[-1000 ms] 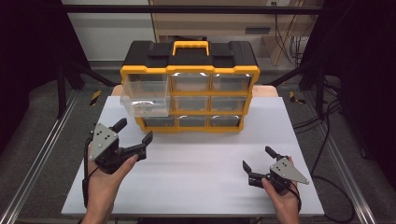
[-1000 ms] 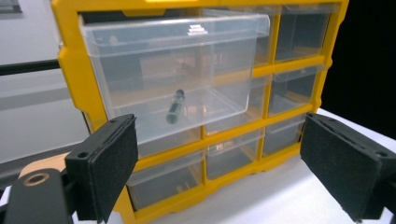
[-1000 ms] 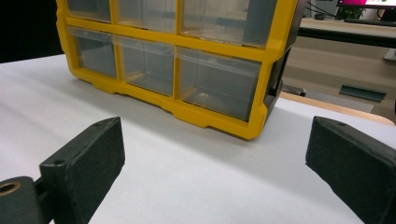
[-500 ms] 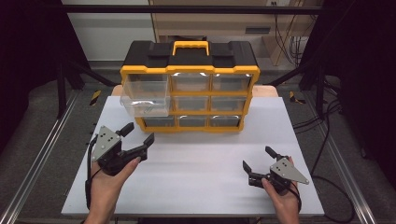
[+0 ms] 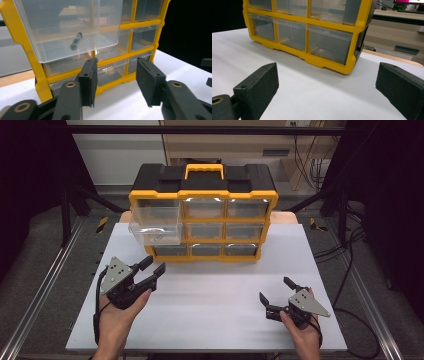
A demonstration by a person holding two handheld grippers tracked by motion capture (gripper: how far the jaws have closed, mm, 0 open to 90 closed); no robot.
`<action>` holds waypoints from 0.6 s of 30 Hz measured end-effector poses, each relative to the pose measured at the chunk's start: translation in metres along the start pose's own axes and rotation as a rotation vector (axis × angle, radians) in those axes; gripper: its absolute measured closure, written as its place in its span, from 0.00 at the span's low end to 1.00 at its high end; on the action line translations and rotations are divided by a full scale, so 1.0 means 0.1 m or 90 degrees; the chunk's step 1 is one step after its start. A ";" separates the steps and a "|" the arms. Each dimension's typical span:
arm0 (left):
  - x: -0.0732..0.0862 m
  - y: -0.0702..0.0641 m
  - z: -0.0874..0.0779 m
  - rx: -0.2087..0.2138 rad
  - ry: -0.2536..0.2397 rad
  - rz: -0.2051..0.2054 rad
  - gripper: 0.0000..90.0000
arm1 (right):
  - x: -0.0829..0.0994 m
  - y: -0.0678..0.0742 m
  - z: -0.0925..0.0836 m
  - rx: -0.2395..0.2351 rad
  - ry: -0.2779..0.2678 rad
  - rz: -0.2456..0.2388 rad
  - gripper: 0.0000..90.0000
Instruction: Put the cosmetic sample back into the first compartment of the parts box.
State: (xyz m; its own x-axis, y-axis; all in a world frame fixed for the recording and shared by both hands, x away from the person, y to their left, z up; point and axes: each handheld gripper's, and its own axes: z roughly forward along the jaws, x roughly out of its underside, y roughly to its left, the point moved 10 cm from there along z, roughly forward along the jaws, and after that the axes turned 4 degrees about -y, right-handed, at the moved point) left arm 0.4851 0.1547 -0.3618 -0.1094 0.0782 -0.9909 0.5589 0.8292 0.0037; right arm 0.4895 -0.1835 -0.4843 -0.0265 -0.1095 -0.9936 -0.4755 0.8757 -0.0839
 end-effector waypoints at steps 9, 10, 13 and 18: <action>0.00 -0.01 -0.01 0.013 -0.001 -0.002 0.81 | 0.00 0.00 0.00 -0.001 0.000 0.000 0.05; 0.00 -0.01 -0.01 0.012 -0.002 -0.003 0.83 | 0.00 0.00 0.00 -0.001 0.000 0.001 0.05; -0.01 0.00 -0.02 0.007 -0.009 -0.003 0.88 | 0.00 0.00 0.00 0.000 0.000 0.001 0.05; -0.05 0.04 -0.03 -0.006 -0.018 -0.007 0.96 | 0.00 0.00 0.01 -0.001 0.001 0.001 0.05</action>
State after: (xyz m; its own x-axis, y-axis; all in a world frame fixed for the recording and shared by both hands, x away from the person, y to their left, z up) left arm 0.4859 0.1595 -0.3564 -0.0918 0.0530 -0.9944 0.5506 0.8348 -0.0063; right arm 0.4899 -0.1830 -0.4847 -0.0279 -0.1088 -0.9937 -0.4766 0.8753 -0.0825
